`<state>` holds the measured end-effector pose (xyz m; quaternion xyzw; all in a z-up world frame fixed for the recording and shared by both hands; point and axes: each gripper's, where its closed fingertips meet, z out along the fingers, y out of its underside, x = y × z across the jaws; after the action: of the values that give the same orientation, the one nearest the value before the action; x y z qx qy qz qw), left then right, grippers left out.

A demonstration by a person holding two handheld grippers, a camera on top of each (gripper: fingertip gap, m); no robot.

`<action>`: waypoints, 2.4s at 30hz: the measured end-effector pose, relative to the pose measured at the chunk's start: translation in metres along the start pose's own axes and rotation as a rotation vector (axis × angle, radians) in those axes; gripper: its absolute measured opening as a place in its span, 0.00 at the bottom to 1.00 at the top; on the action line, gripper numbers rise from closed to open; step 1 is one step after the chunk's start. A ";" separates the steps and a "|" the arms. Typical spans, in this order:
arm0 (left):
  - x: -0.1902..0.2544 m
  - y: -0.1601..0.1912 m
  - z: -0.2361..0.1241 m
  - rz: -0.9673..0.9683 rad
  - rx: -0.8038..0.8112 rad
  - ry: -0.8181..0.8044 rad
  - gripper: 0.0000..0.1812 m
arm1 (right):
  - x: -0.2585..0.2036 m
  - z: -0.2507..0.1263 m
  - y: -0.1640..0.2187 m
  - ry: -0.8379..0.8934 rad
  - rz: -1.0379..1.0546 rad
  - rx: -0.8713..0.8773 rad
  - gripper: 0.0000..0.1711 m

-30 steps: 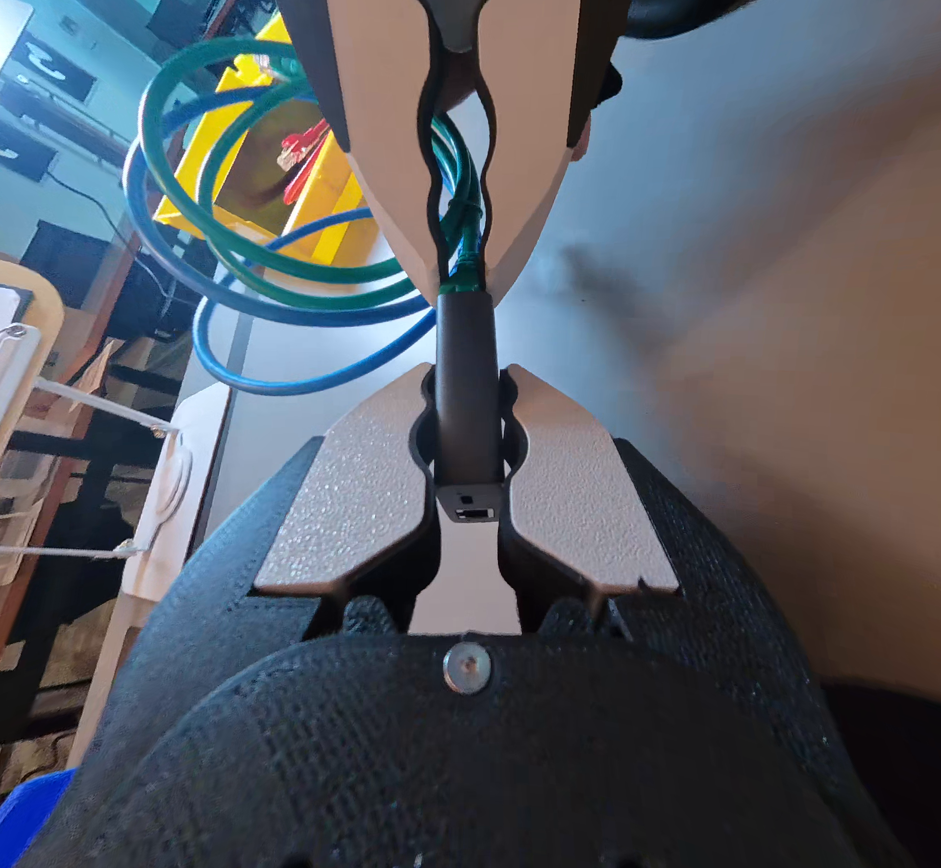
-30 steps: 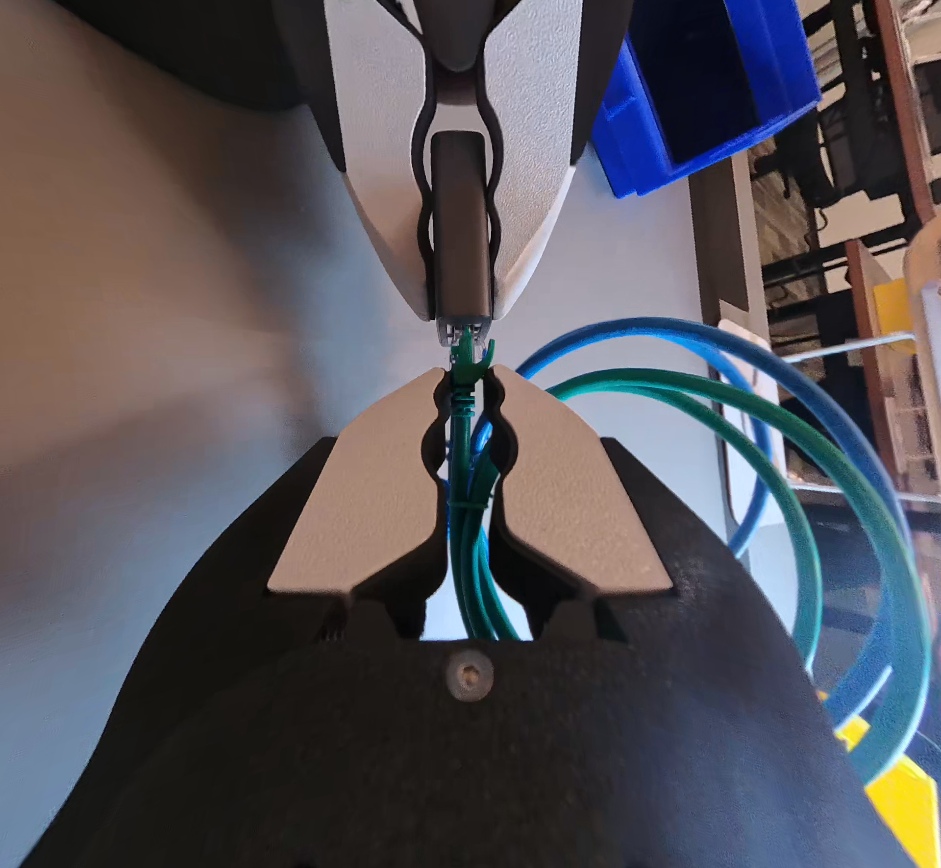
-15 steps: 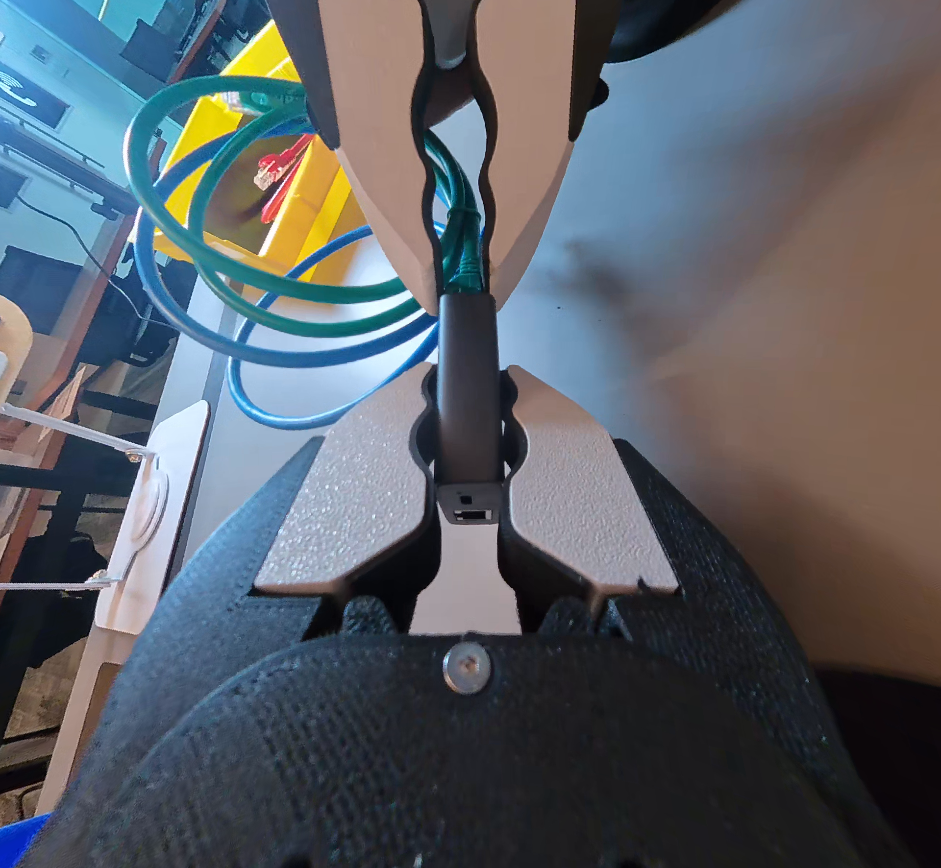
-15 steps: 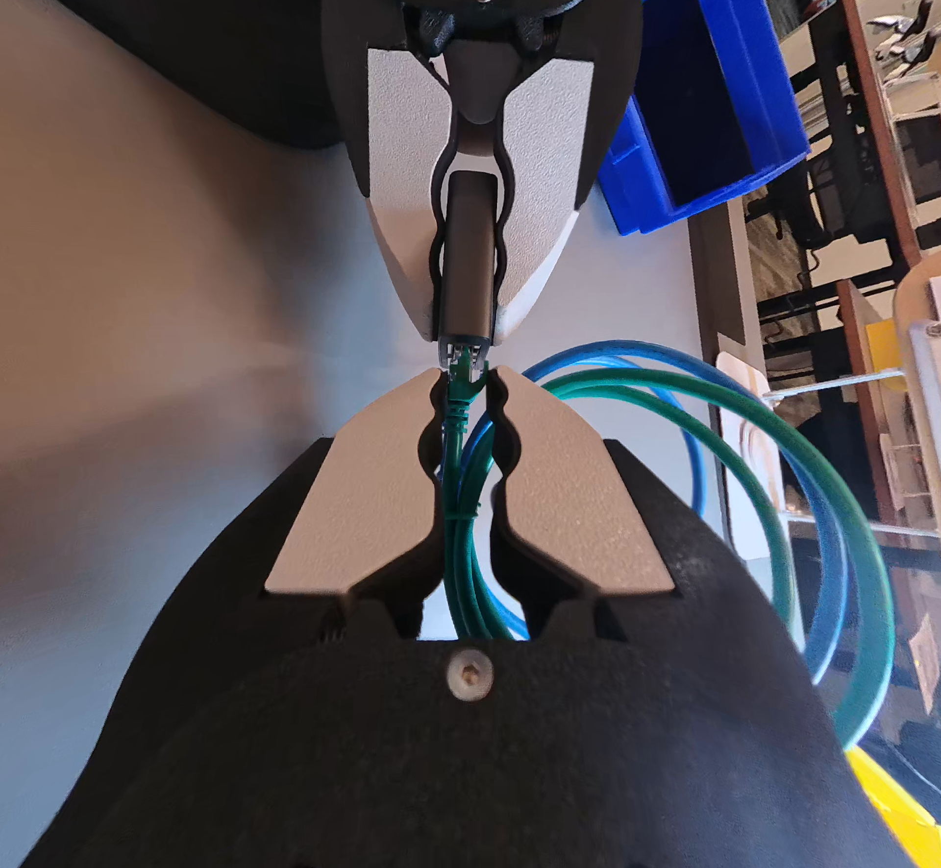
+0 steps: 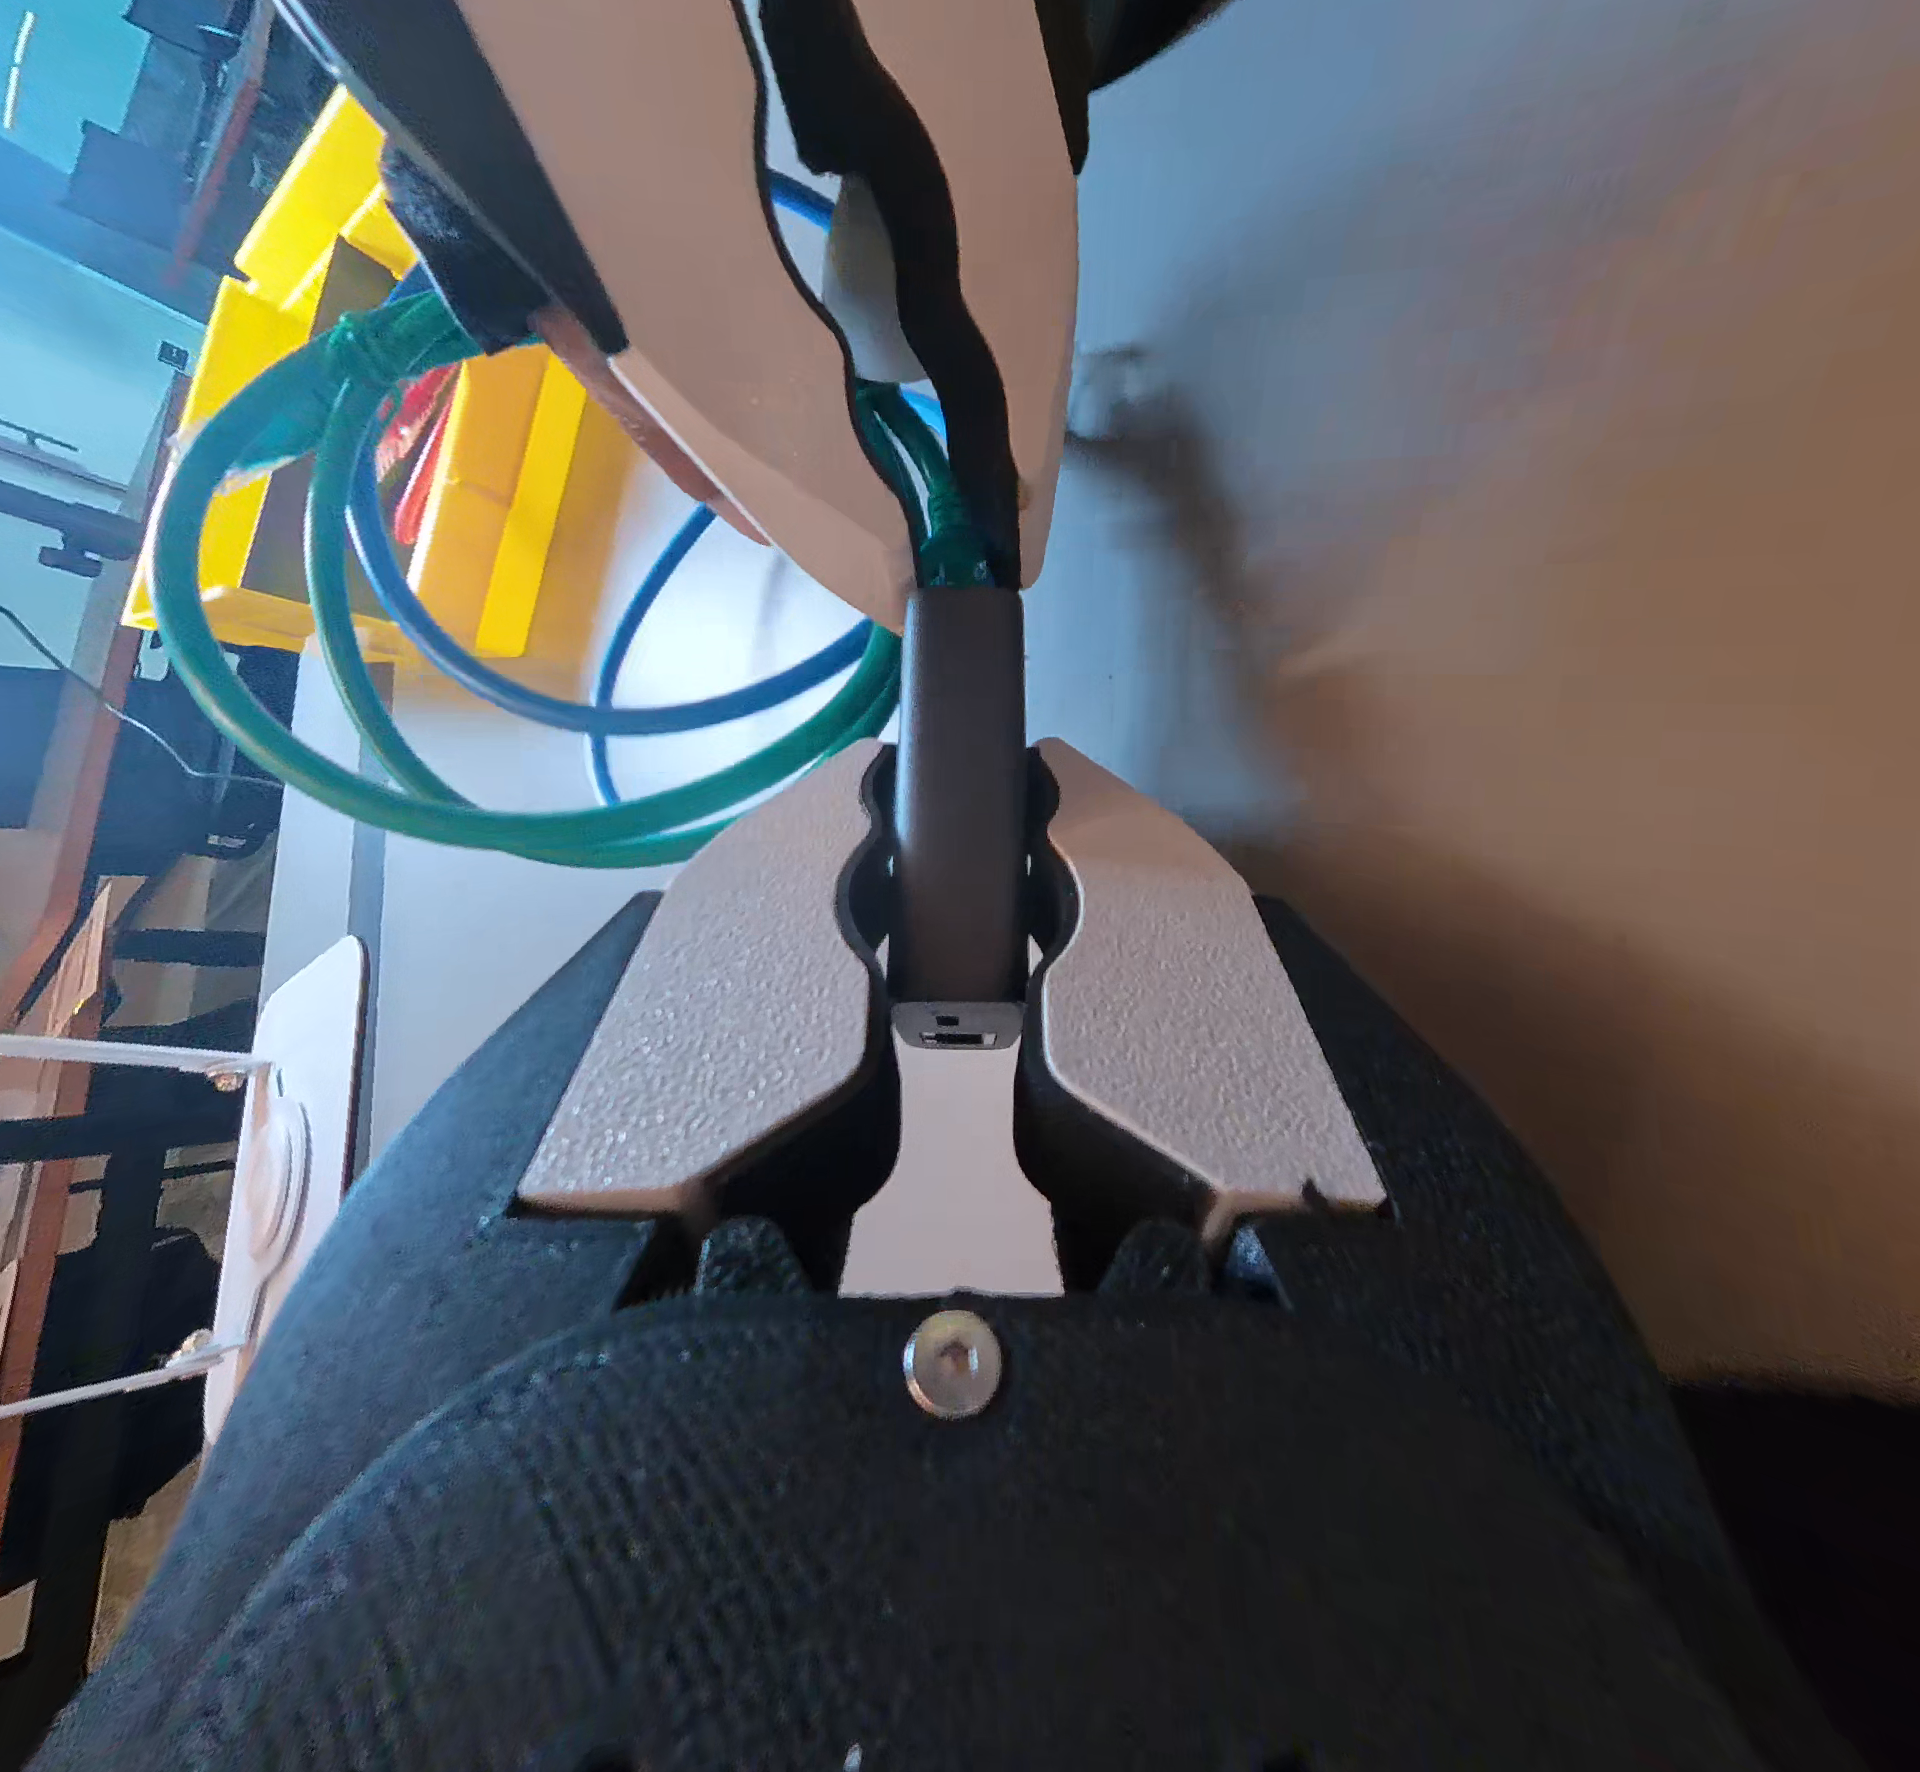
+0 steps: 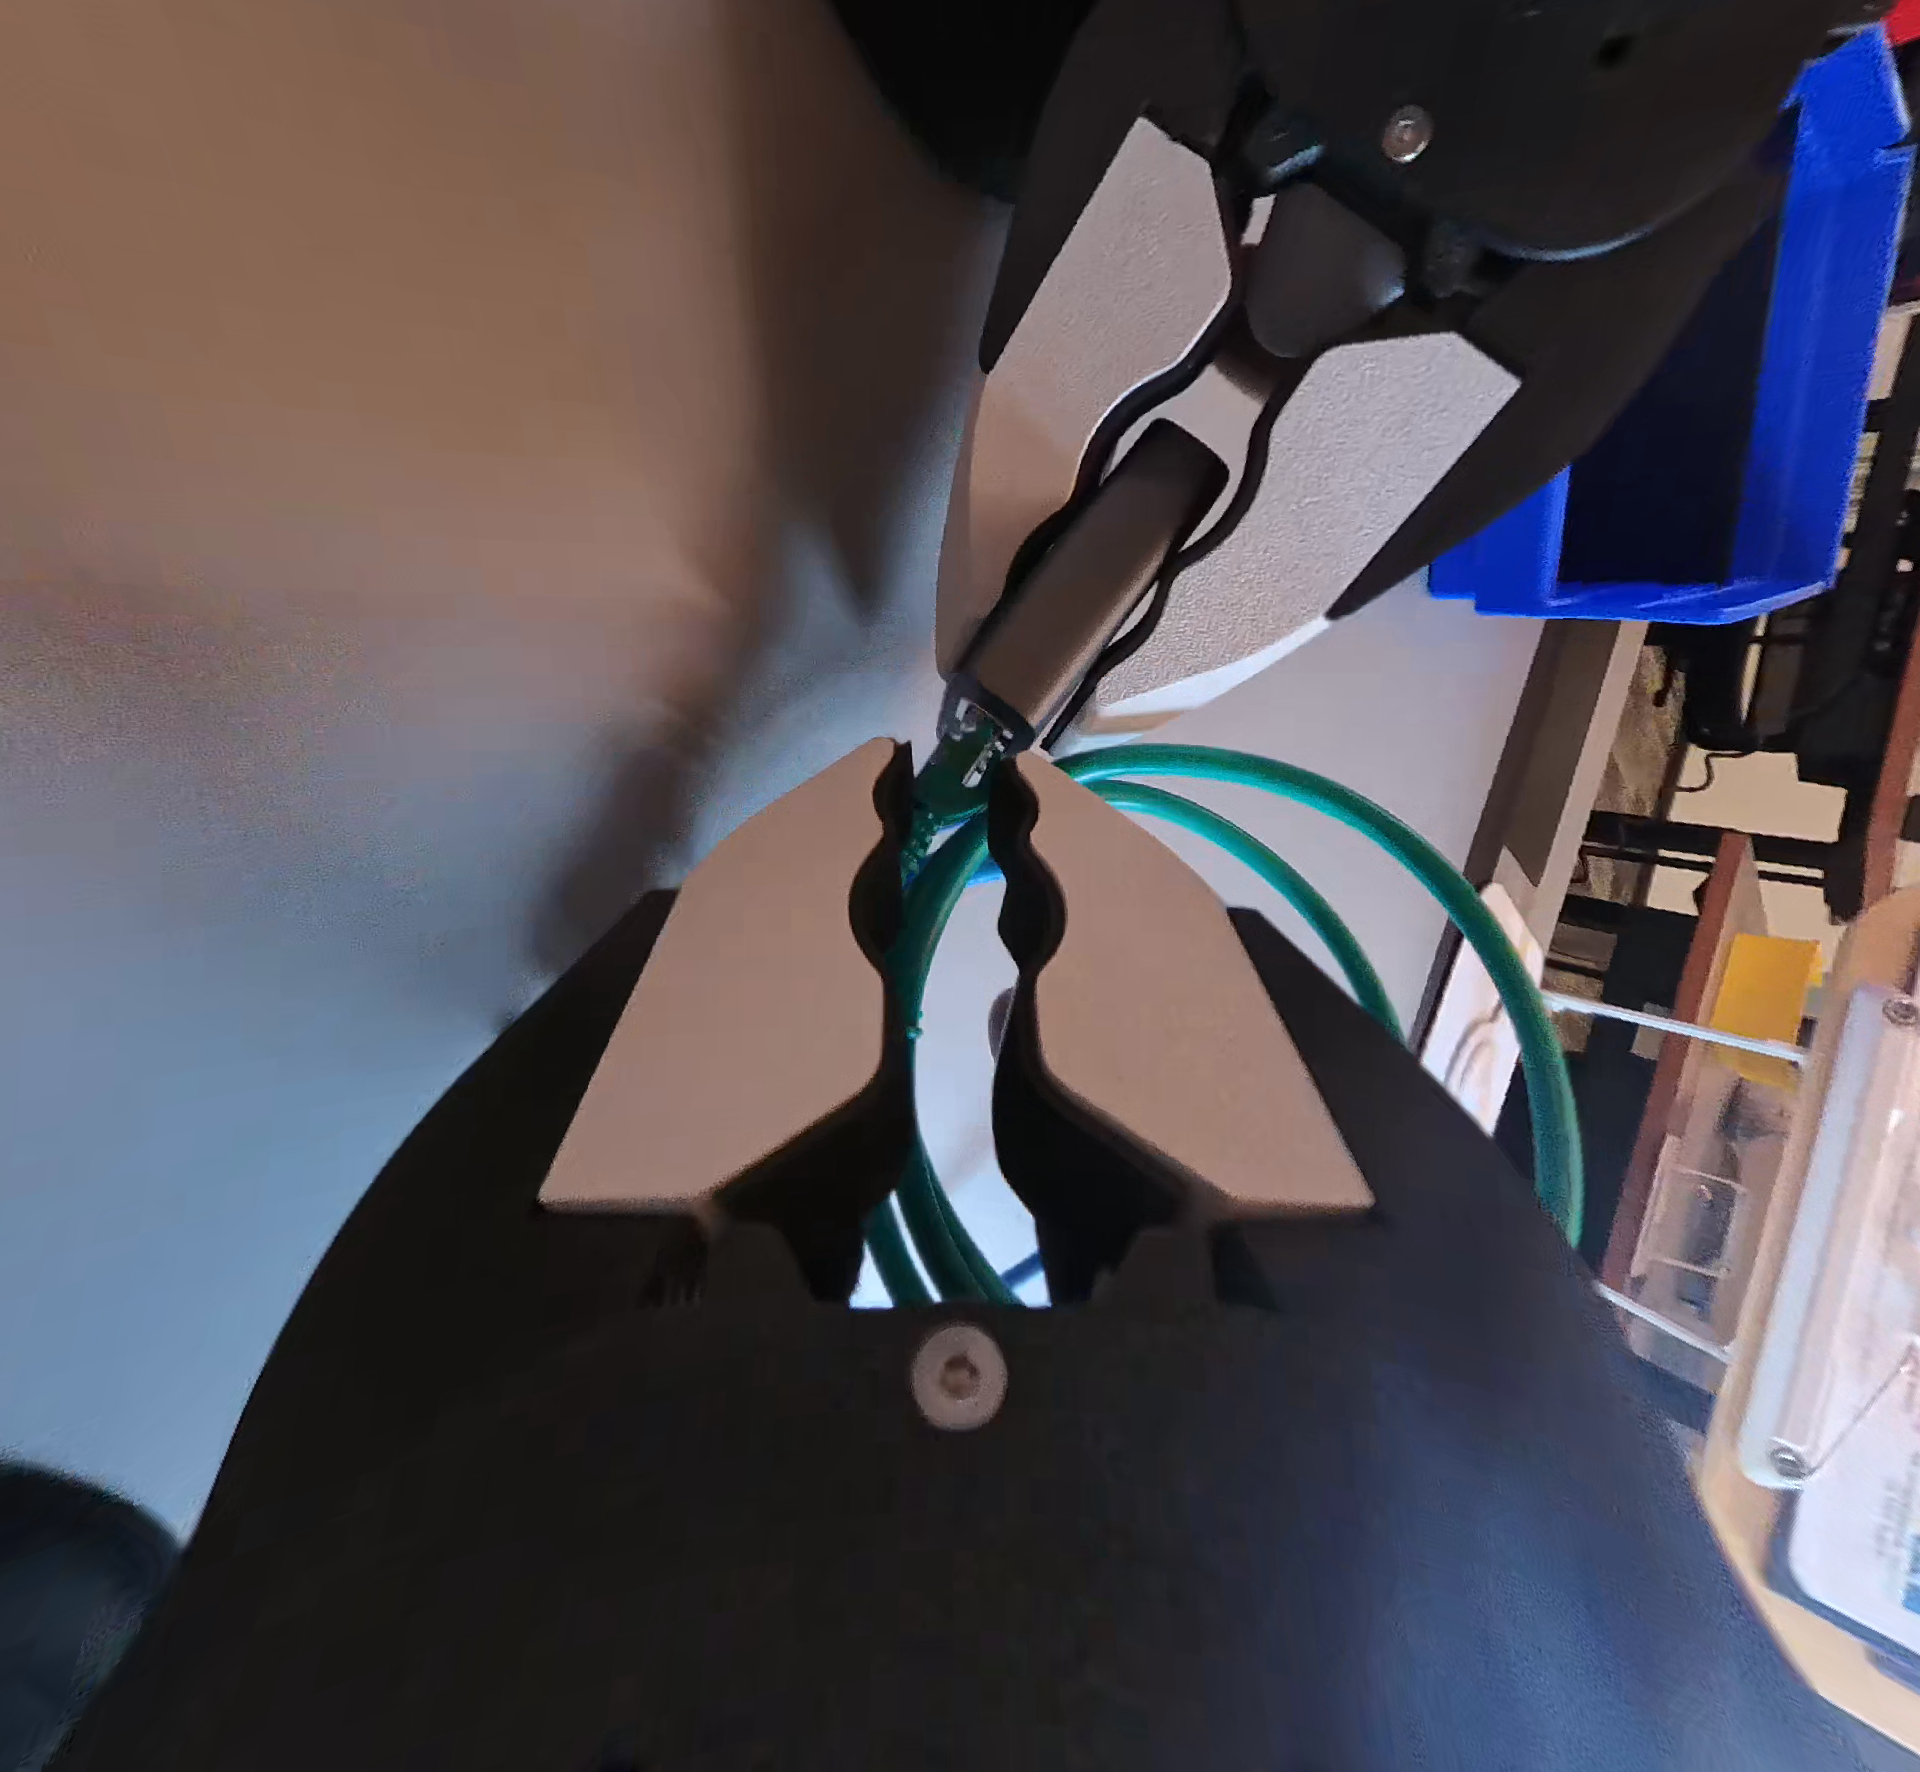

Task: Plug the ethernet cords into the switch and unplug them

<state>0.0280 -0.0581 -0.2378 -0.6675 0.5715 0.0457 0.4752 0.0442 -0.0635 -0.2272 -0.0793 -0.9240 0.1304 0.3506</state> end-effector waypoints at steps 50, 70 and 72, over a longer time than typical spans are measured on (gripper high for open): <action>-0.066 0.039 -0.049 -0.216 -0.053 -0.379 0.12 | 0.083 -0.025 -0.001 0.271 0.489 0.211 0.13; -0.041 0.026 -0.032 -0.095 -0.078 -0.271 0.12 | 0.063 0.029 0.020 0.294 0.340 -0.031 0.09; -0.037 0.020 -0.031 -0.095 -0.046 -0.241 0.12 | 0.059 0.031 0.018 0.270 0.331 -0.029 0.09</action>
<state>-0.0157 -0.0505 -0.2107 -0.6943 0.4766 0.1163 0.5265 -0.0197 -0.0375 -0.2178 -0.2516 -0.8447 0.1612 0.4440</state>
